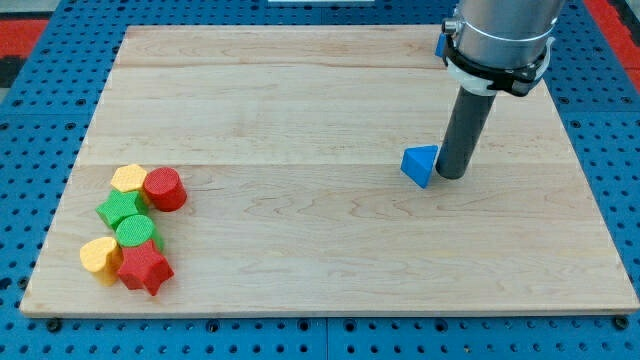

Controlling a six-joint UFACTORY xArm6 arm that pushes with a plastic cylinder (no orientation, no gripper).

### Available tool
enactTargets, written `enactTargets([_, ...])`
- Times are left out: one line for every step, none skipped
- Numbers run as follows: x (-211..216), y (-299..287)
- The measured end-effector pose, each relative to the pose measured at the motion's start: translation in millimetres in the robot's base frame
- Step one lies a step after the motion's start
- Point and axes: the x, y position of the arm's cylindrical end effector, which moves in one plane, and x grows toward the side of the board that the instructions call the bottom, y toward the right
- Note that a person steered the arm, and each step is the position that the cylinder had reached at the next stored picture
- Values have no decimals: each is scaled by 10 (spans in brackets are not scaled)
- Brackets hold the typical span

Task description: Push the blue triangle towards the center of the board

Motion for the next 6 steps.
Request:
enactTargets([0, -40])
enactTargets([-71, -302])
enactTargets([-123, -797])
enactTargets([-184, -939])
enactTargets([-194, -939])
enactTargets([-269, -902])
